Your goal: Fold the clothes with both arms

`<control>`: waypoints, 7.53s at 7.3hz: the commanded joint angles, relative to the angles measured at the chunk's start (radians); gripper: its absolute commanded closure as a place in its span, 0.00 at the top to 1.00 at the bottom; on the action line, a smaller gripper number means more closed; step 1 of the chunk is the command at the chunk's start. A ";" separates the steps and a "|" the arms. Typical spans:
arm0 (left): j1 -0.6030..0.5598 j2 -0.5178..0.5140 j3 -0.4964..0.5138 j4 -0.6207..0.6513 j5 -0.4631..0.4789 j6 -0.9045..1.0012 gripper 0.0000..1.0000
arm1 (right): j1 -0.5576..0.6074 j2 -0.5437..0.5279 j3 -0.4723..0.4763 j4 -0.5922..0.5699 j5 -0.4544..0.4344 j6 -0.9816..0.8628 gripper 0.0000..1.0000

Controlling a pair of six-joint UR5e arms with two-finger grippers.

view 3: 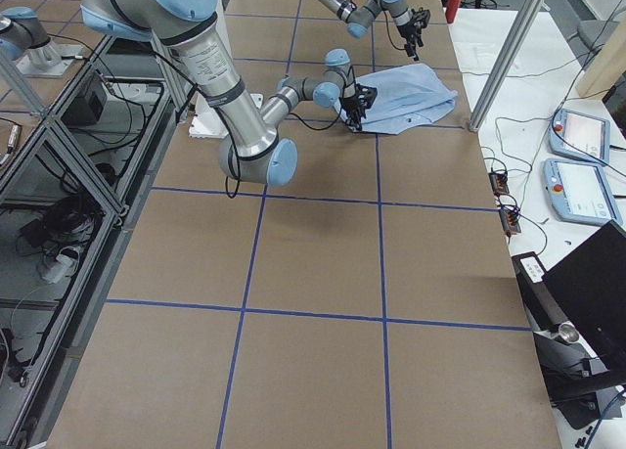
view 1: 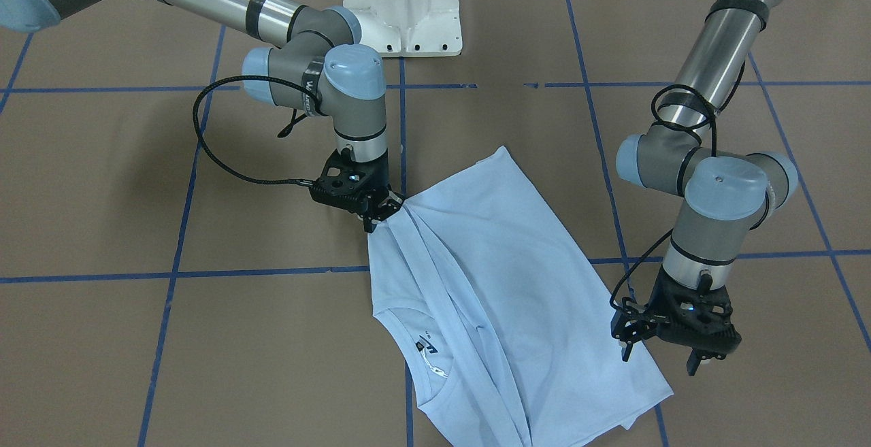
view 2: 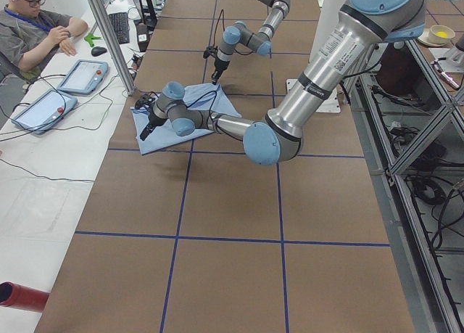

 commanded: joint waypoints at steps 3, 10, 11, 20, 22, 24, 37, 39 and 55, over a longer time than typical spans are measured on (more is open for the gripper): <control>0.000 0.001 -0.005 -0.004 -0.001 0.000 1.00 | -0.253 -0.378 0.553 -0.199 -0.188 0.129 0.00; 0.006 0.017 -0.060 -0.007 -0.031 -0.043 1.00 | -0.240 -0.226 0.415 -0.202 -0.264 -0.154 1.00; 0.008 0.037 -0.092 -0.007 -0.065 -0.046 1.00 | -0.188 -0.170 0.353 -0.199 -0.233 -0.242 1.00; 0.014 0.067 -0.128 -0.007 -0.072 -0.048 1.00 | -0.148 0.011 0.069 -0.197 -0.219 -0.377 0.16; 0.014 0.067 -0.128 -0.009 -0.072 -0.049 1.00 | -0.146 0.005 0.073 -0.200 -0.222 -0.377 0.00; 0.023 0.067 -0.128 -0.009 -0.072 -0.074 1.00 | -0.116 -0.016 0.095 -0.199 -0.219 -0.442 0.00; 0.041 0.073 -0.131 -0.009 -0.073 -0.091 1.00 | 0.182 0.065 -0.120 0.168 0.130 -0.506 0.91; 0.041 0.074 -0.131 -0.009 -0.073 -0.097 1.00 | 0.199 0.129 -0.268 0.254 0.140 -0.506 0.70; 0.041 0.080 -0.131 -0.009 -0.072 -0.097 1.00 | 0.187 0.010 -0.222 0.251 0.128 -0.530 0.00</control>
